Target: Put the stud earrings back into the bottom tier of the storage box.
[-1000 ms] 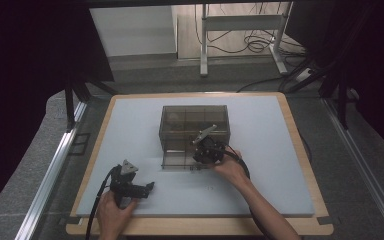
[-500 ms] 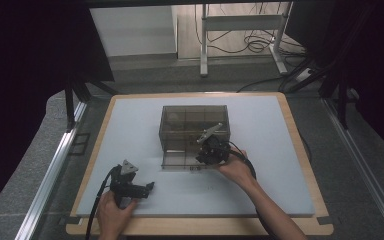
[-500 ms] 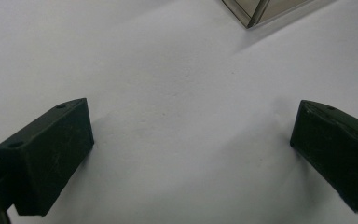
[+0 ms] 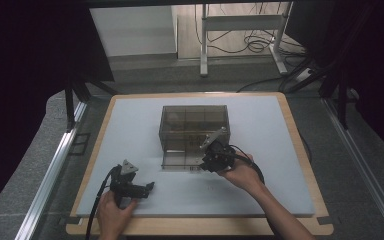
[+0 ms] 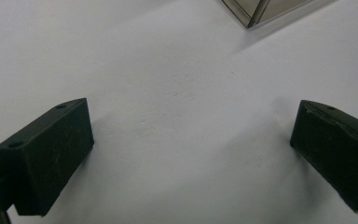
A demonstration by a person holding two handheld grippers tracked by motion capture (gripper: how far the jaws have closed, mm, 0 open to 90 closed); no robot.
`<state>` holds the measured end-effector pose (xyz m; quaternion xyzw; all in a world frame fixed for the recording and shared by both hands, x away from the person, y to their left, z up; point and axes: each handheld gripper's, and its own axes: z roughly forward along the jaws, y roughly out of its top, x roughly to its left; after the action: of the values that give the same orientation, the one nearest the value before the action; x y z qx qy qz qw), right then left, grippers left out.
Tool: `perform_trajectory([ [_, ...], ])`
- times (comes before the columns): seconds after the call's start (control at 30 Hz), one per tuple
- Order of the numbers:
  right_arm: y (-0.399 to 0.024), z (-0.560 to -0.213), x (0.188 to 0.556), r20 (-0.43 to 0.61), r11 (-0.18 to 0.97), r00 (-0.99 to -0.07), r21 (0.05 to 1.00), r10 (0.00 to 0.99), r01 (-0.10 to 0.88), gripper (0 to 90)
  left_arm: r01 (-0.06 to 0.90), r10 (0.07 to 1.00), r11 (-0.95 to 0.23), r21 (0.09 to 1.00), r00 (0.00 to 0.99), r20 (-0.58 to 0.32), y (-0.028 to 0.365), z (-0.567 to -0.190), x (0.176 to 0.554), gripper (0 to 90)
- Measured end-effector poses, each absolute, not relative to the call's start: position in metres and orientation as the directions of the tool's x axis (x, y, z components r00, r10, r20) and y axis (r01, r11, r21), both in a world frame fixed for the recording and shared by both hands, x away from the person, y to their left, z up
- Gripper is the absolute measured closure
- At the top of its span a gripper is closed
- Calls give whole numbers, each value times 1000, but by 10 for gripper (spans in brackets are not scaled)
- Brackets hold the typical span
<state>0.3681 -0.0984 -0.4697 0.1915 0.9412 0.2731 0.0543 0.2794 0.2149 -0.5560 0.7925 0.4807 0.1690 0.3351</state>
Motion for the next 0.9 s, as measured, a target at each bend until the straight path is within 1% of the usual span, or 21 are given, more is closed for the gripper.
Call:
perform_trajectory([
  [0.3,-110,-475,352,23,799,-924,495,381,341,690,649,874,-318,691,483,-52,215,-556,279,0],
  [0.5,-117,-483,346,37,818,-927,459,372,347,737,649,874,-319,690,484,-51,215,-556,279,0],
  [0.67,-117,-488,340,41,842,-935,422,353,336,767,649,874,-319,690,484,-51,215,-556,279,0],
  [0.9,-112,-495,334,46,871,-944,373,326,319,773,649,874,-319,690,484,-51,215,-556,279,0],
])
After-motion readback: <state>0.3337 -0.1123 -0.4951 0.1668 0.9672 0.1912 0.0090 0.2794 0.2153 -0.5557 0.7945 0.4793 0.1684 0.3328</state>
